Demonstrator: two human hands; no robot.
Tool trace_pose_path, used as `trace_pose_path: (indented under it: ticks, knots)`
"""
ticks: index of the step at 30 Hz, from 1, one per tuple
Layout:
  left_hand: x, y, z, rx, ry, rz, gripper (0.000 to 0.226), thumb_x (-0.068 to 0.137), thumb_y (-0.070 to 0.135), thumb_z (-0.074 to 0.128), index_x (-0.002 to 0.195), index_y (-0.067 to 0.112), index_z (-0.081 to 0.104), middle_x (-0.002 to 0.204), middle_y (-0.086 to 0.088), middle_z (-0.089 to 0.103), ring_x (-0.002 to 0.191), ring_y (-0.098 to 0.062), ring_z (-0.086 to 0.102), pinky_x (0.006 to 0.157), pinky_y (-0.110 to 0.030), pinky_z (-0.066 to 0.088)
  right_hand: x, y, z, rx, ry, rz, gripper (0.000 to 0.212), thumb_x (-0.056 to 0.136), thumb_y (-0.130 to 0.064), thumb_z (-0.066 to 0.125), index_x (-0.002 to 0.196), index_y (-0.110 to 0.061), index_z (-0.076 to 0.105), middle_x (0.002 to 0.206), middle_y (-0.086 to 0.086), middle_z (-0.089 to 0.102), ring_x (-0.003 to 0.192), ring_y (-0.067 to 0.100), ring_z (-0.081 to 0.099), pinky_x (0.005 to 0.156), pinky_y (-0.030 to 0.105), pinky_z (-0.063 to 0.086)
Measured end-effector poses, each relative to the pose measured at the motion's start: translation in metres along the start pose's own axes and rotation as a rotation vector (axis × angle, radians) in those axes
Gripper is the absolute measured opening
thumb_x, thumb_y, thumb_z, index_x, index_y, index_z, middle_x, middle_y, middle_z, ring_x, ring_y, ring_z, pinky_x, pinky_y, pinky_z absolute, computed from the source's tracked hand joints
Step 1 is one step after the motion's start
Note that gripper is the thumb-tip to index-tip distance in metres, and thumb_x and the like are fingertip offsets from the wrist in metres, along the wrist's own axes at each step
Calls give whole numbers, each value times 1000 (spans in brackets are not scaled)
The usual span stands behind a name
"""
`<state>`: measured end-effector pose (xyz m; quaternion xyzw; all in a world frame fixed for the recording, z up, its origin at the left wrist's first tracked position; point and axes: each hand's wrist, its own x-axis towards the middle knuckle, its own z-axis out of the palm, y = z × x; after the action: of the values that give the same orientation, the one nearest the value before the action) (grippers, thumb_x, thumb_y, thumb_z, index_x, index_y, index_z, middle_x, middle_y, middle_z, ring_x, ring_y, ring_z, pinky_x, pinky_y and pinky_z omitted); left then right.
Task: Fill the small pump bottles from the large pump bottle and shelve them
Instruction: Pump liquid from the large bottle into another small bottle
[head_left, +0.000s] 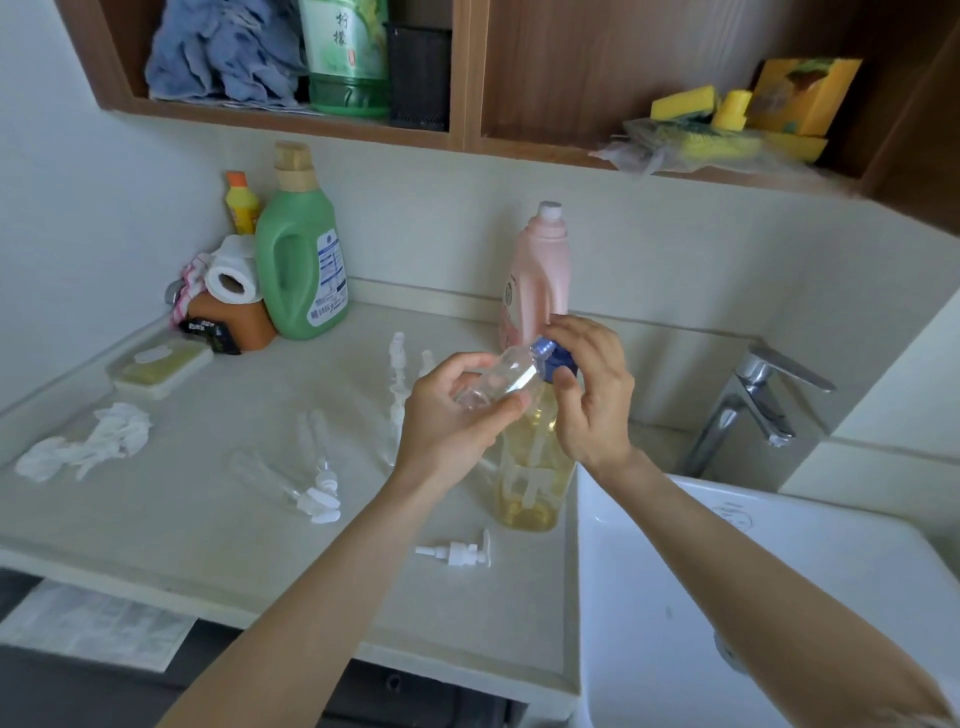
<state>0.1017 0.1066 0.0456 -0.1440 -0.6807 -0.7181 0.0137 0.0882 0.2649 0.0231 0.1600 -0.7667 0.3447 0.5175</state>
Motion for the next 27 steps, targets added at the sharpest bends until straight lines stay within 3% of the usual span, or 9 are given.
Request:
trace_pose_path:
  ticks: [7,11,15,21,27]
  knots:
    - [5,8,0,43,-6,47,29,73,13,81,92,29,64,80,9,70,60,-2,58,61,-26,46,14,-1,-11,45,-60,-6,49,102,-34,36,110,2,67,118,0,59,115,9,52,101,25,39]
    - [7,2,-1,43,-5,30,30,69,18,82,89,31,64,80,7,71,60,-5,60,57,-26,47,7,0,0,60,-18,26,44,99,-30,40,108,4,67,114,7,63,113,21,55,100,35,43]
    - [10,-8,-4,44,-1,-19,32,60,29,80,88,28,66,74,9,68,56,-6,57,59,-25,44,-8,2,2,10,-43,26,61,101,-46,31,109,4,66,113,13,65,116,25,55,104,32,38]
    - [13,-1,-7,16,-42,-30,27,71,11,83,91,16,66,74,4,65,51,-9,52,50,-25,41,-4,-8,-2,-29,-85,29,49,97,-36,40,111,4,65,115,13,64,117,25,54,104,30,38]
    - [17,11,-9,27,-45,-16,28,65,23,83,88,26,67,79,8,70,57,-10,56,48,-25,43,22,-14,-18,-52,-174,51,38,93,-23,43,110,-1,68,117,9,65,115,20,55,102,18,36]
